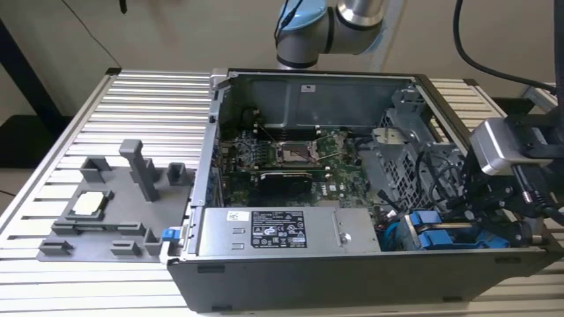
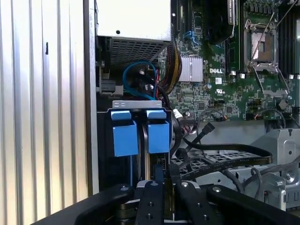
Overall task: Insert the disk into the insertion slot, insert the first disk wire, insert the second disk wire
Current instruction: 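Insert the second disk wire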
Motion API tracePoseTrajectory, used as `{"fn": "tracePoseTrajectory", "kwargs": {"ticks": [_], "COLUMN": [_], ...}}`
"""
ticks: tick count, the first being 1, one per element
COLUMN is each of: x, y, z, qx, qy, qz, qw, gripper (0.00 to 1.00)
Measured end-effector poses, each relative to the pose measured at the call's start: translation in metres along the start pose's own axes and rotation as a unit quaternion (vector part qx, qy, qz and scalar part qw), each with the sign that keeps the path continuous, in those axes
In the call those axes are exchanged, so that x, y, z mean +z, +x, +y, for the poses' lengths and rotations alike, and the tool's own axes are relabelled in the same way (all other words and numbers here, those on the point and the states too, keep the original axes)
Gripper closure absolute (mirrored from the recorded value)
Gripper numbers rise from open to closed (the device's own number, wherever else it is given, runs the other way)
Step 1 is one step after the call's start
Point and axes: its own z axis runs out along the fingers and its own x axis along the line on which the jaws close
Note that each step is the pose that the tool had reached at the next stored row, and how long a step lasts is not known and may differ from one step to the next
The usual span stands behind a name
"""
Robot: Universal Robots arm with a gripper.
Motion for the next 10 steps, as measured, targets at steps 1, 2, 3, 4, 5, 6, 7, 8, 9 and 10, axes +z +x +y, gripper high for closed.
{"fn": "tracePoseTrajectory", "kwargs": {"ticks": [1, 2, 3, 4, 5, 6, 7, 8, 9, 10], "x": [0.0000, 0.0000, -0.0001, 0.0000, 0.0002, 0.0003, 0.0004, 0.0005, 0.0005, 0.0006], "y": [0.0000, 0.0000, -0.0001, -0.0005, -0.0009, -0.0013, -0.0016, -0.0018, -0.0018, -0.0017], "z": [0.0002, 0.0003, 0.0003, 0.0004, 0.0004, 0.0004, 0.0004, 0.0004, 0.0004, 0.0004], "qx": [0.000, 0.000, 0.001, 0.001, 0.002, 0.002, 0.003, 0.003, 0.004, 0.004], "qy": [0.0000, 0.0000, 0.0001, 0.0003, 0.0004, 0.0006, 0.0007, 0.0008, 0.0009, 0.0010], "qz": [0.0000, 0.0000, 0.0001, 0.0000, -0.0001, -0.0001, -0.0001, -0.0002, -0.0002, -0.0001], "qw": [1.0000, 1.0000, 1.0000, 1.0000, 1.0000, 1.0000, 1.0000, 1.0000, 1.0000, 1.0000], "gripper": [0.84, 0.84, 0.84, 0.84, 0.84, 0.84, 0.84, 0.84, 0.84, 0.84]}}
